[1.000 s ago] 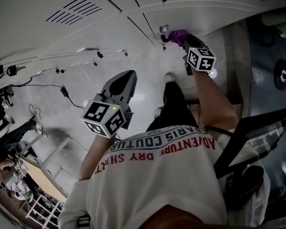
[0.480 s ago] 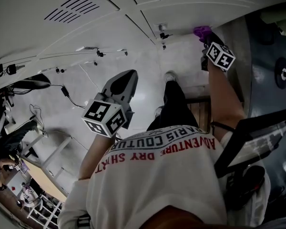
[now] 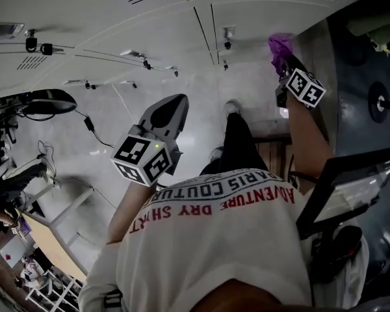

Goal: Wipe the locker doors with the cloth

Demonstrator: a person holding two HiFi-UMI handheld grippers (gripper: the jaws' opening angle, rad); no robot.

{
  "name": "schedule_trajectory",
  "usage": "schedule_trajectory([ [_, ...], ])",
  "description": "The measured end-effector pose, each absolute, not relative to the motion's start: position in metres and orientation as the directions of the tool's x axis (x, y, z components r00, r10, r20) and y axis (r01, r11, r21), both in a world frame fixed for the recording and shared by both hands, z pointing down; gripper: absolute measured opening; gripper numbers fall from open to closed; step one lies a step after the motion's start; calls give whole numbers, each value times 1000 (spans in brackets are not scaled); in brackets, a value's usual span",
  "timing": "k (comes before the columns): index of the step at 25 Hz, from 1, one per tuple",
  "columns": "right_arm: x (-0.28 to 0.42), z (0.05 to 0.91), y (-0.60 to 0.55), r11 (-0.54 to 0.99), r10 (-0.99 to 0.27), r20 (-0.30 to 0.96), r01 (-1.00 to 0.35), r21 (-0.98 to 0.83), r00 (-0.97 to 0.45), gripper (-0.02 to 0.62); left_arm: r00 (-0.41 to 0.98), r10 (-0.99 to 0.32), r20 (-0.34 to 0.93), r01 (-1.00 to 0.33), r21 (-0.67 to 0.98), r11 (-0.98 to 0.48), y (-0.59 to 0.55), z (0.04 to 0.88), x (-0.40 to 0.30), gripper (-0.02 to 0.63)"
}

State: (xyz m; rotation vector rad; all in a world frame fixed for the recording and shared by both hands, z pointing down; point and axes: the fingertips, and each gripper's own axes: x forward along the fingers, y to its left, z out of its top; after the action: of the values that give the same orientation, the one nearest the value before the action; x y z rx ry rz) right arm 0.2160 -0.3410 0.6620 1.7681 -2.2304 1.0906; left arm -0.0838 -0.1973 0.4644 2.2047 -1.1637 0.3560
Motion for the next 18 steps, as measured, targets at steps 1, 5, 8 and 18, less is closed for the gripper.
schedule_trajectory([
  [1, 204, 644, -328, 95, -811, 474, -875, -474, -344, 75, 581, -652, 488, -813, 390, -432, -189, 459, -88, 0],
  [5, 143, 551, -257, 251, -794, 367, -811, -529, -485, 75, 615, -670, 415, -786, 384, -484, -152, 426, -96, 0],
  [8, 96, 480, -188, 340, -759, 307, -751, -565, -575, 77, 652, -662, 369, -756, 374, -537, -108, 396, -104, 0],
  [18, 1, 313, 1, 651, -584, 89, -531, -543, -807, 77, 726, -630, 278, -688, 324, -649, 19, 317, -111, 0],
])
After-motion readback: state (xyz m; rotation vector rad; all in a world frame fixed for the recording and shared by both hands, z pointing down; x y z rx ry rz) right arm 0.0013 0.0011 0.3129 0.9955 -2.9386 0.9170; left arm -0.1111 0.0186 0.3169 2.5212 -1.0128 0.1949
